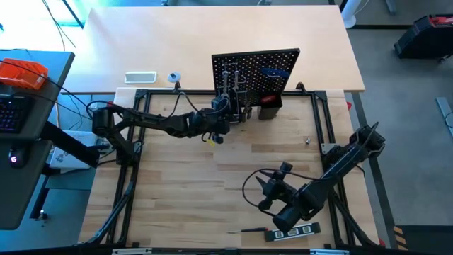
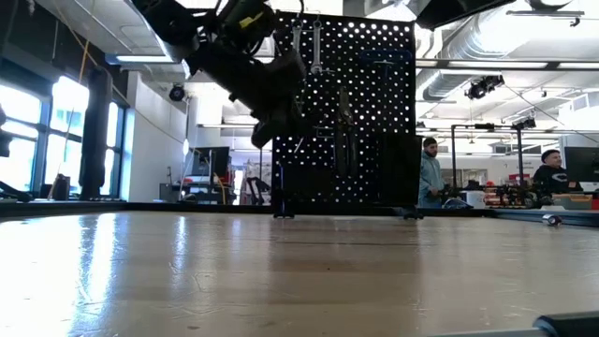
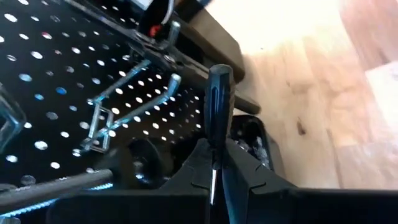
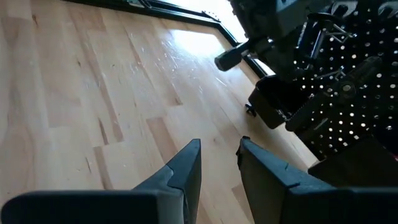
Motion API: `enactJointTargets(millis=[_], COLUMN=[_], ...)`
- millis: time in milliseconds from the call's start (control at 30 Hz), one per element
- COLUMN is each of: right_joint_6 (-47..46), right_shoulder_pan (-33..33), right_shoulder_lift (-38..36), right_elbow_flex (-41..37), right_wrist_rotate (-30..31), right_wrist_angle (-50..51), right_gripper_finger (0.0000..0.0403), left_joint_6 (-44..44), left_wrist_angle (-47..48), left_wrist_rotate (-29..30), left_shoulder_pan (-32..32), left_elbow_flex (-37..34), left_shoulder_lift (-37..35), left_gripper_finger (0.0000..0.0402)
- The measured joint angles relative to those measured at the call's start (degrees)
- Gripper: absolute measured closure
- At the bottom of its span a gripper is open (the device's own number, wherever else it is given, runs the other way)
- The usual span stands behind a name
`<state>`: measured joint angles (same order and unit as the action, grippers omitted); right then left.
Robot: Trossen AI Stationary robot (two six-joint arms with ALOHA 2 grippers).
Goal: Hang tools onto peg board
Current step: Put the nut driver into the left bin on the pegboard
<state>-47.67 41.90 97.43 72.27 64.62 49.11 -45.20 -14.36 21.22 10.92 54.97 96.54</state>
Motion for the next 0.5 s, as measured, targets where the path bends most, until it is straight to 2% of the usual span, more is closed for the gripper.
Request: enactJointTargets(millis=[300, 500], right_joint_6=[-2.3, -4.0], right_shoulder_pan=[1.3, 1.9], right_shoulder_lift=[0.6, 1.6], right_elbow_flex=[0.0, 0.0], right_wrist_rotate=[0.2, 0.3], right_wrist_angle=[-0.1, 0.3], right_gripper_finger=[0.0302, 0.0302], left_joint_6=[-4.1, -3.6], left_wrist_angle=[3.4, 5.9], left_wrist_rotate=[3.3, 3.1], left_shoulder_pan=[-0.4, -0.9], left_elbow_flex=[5.5, 7.9], left_shoulder_lift=[5.9, 7.3], left_gripper_finger=[0.0388, 0.0384])
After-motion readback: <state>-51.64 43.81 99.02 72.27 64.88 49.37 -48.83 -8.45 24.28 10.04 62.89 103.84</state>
